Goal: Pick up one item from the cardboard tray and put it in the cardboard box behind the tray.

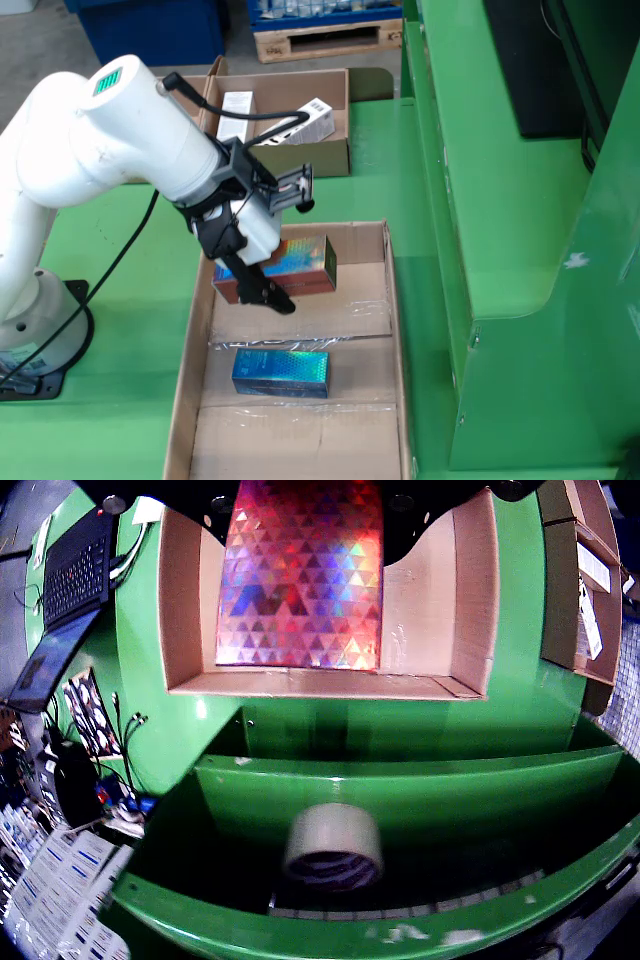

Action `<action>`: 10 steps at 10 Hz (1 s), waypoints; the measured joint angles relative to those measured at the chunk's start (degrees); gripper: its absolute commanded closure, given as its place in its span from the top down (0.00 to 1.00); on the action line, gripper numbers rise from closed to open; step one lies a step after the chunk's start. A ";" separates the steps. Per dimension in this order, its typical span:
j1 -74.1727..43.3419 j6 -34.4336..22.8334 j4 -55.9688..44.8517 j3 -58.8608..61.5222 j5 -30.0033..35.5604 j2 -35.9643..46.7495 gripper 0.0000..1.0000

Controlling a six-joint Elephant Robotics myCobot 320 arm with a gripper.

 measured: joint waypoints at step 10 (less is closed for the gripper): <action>20.30 0.27 -19.51 20.12 0.09 -14.33 0.00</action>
